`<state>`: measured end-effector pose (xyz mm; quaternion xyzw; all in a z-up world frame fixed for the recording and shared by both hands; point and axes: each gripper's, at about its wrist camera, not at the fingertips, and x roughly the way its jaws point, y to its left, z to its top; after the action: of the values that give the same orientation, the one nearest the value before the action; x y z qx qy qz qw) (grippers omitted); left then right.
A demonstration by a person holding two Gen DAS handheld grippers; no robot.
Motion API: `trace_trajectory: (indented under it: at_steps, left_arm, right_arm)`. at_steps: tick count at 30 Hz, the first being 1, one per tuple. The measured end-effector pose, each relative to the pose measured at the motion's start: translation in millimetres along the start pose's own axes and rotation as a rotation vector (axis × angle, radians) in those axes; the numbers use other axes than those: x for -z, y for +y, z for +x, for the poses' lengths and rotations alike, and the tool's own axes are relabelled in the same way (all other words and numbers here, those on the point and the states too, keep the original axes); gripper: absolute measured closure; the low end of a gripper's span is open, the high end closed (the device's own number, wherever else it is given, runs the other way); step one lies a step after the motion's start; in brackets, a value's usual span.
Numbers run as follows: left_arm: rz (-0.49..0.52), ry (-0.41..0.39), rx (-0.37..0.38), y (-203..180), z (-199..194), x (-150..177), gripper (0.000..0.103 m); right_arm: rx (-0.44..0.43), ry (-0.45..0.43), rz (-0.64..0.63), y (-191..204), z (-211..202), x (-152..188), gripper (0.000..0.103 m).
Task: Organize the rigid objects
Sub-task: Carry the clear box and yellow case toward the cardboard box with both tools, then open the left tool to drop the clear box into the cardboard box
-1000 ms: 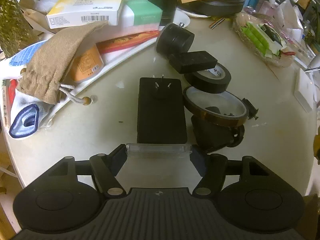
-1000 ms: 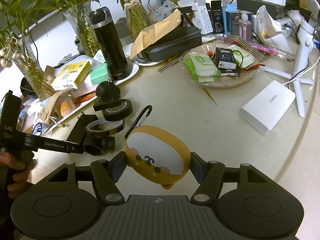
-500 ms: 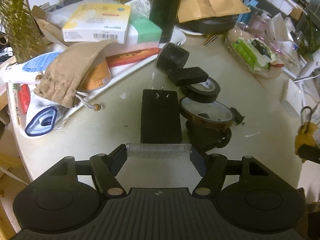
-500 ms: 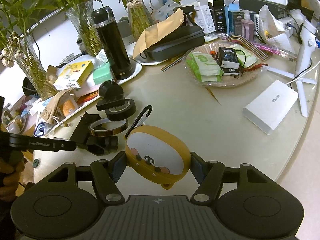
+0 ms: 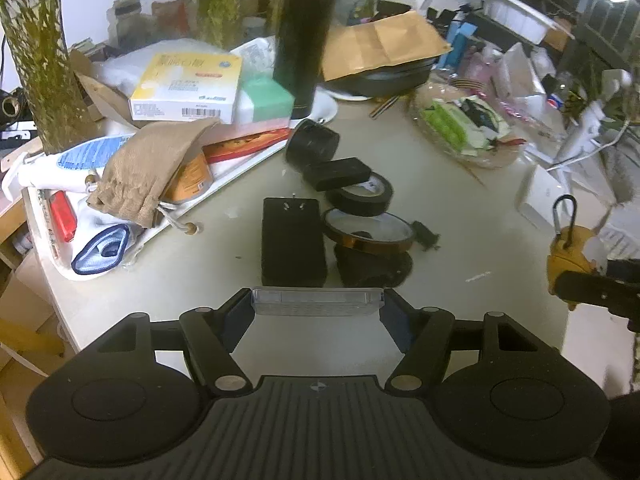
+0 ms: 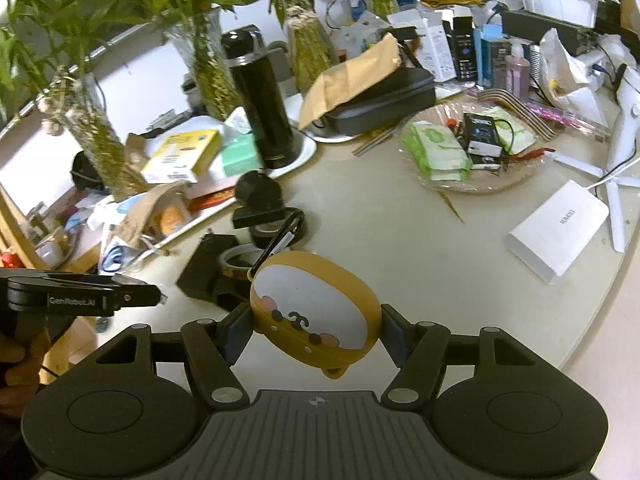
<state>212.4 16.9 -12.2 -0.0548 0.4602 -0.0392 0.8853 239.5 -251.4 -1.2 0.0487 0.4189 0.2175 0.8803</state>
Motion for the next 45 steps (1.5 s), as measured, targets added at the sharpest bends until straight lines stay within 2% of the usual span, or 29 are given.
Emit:
trace_trajectory:
  at_steps: [17,26,34,39,45]
  left_arm:
    - [0.014,-0.014,0.061,-16.7,-48.4,35.9,0.035]
    - [-0.007,0.039,0.095,-21.8,-49.8,56.6,0.035]
    - [-0.045,0.082,0.072,-21.1,-37.9,70.0,0.034]
    - [-0.071,0.083,0.064,-16.4,-35.8,72.7,0.034]
    - [-0.068,0.044,0.089,-15.6,-51.3,73.3,0.034]
  right_arm:
    - [-0.047,0.028,-0.059,31.3,-38.3,22.0,0.033]
    - [-0.061,0.047,-0.07,38.7,-51.3,39.3,0.033]
    - [-0.062,0.06,-0.081,42.0,-58.8,48.8,0.033]
    - [-0.064,0.071,-0.083,44.3,-59.2,54.8,0.033]
    - [-0.066,0.091,-0.091,46.2,-55.2,60.6,0.033]
